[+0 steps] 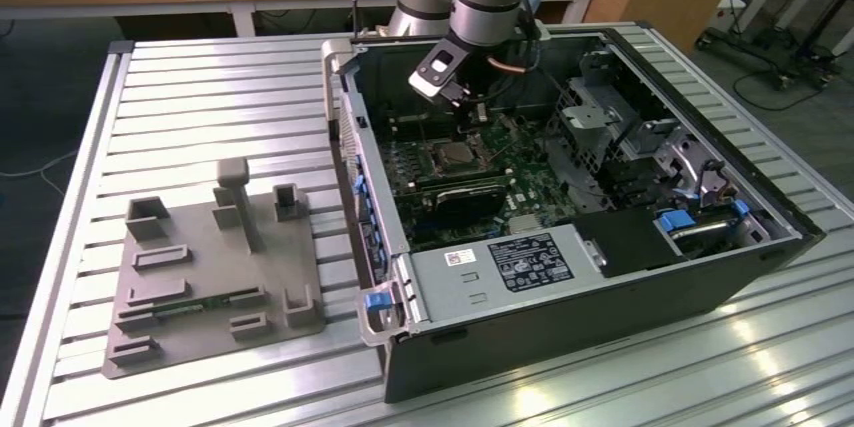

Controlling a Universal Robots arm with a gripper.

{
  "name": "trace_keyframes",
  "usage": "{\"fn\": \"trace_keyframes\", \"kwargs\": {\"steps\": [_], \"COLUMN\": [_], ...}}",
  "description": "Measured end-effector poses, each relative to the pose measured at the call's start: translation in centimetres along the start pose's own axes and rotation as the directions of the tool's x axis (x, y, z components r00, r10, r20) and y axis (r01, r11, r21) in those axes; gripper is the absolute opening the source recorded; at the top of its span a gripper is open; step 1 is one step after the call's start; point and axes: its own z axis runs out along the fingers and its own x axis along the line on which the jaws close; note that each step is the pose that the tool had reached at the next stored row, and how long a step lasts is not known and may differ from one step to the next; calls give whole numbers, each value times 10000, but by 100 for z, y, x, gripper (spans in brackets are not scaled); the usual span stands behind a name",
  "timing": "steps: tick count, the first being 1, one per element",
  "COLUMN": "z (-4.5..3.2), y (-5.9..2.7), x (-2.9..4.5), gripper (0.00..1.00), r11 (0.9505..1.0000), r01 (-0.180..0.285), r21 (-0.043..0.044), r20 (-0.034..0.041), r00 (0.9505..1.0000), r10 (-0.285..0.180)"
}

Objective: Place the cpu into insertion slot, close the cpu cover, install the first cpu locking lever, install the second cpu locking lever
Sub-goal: 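Place the cpu into insertion slot, then close the cpu cover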

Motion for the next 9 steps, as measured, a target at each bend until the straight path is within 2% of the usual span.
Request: {"fn": "trace_keyframes", "kwargs": {"steps": [9], "z": [-21], "y": [1], "x": [1], "gripper": [11], "r11": [10000], "r01": [0], "r21": [1], "r20": [-1], "r00": [10000], "r10": [0]}}
